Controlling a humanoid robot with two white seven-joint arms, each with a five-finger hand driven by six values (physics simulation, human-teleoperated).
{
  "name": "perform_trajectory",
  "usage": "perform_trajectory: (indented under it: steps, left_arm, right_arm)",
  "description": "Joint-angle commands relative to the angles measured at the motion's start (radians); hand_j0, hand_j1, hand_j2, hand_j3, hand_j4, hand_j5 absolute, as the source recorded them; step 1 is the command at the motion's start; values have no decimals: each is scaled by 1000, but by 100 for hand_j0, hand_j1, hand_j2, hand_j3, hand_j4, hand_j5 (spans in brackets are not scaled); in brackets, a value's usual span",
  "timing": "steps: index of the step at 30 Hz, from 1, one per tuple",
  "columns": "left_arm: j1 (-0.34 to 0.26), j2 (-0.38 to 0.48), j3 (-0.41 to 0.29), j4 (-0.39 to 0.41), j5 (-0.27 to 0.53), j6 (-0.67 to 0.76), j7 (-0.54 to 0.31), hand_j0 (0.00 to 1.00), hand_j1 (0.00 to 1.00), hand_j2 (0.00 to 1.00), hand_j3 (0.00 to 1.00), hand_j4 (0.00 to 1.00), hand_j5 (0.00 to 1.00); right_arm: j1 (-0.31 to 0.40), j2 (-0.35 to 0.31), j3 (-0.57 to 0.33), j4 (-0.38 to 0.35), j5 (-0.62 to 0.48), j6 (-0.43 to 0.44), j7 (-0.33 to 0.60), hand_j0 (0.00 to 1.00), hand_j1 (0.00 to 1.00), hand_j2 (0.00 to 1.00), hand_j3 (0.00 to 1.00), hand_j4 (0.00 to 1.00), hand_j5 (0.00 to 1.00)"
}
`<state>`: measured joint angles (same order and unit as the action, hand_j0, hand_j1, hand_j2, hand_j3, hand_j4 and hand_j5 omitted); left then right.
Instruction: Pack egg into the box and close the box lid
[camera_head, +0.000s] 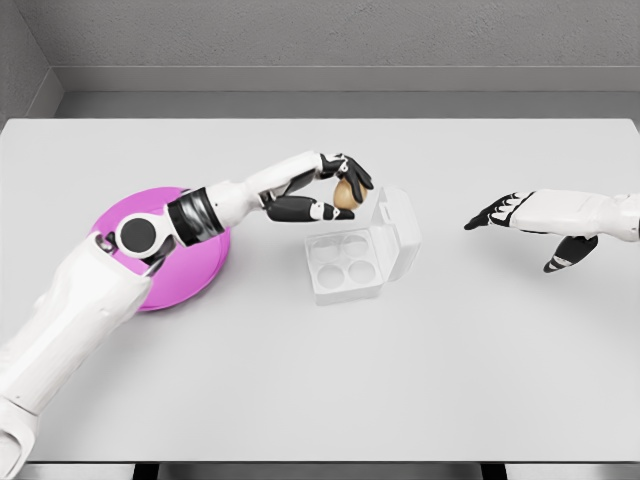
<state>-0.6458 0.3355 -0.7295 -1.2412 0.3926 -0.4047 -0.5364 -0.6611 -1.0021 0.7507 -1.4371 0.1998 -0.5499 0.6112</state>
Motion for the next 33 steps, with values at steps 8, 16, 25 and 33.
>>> perform_trajectory:
  steps: [8,16,25,33]
  left_arm:
    - [12,-38,-7,57,83,-2,1,39,39,39,39,39,39]
    - [38,-38,-11,54,129,-2,-4,40,40,40,40,40,40]
    - [54,-52,-11,32,127,-5,-11,40,40,40,40,40,40]
    - [57,-39,-10,28,127,-5,-10,55,55,55,55,55,55]
  right_arm:
    - [2,-1,-1,0,-5,2,0,100,100,100,100,100,100]
    - [3,0,-1,0,-5,2,0,100,100,100,100,100,100]
    - [6,5,-1,1,-5,2,0,100,100,100,100,100,100]
    - [6,3,-1,1,-5,2,0,100,100,100,100,100,100]
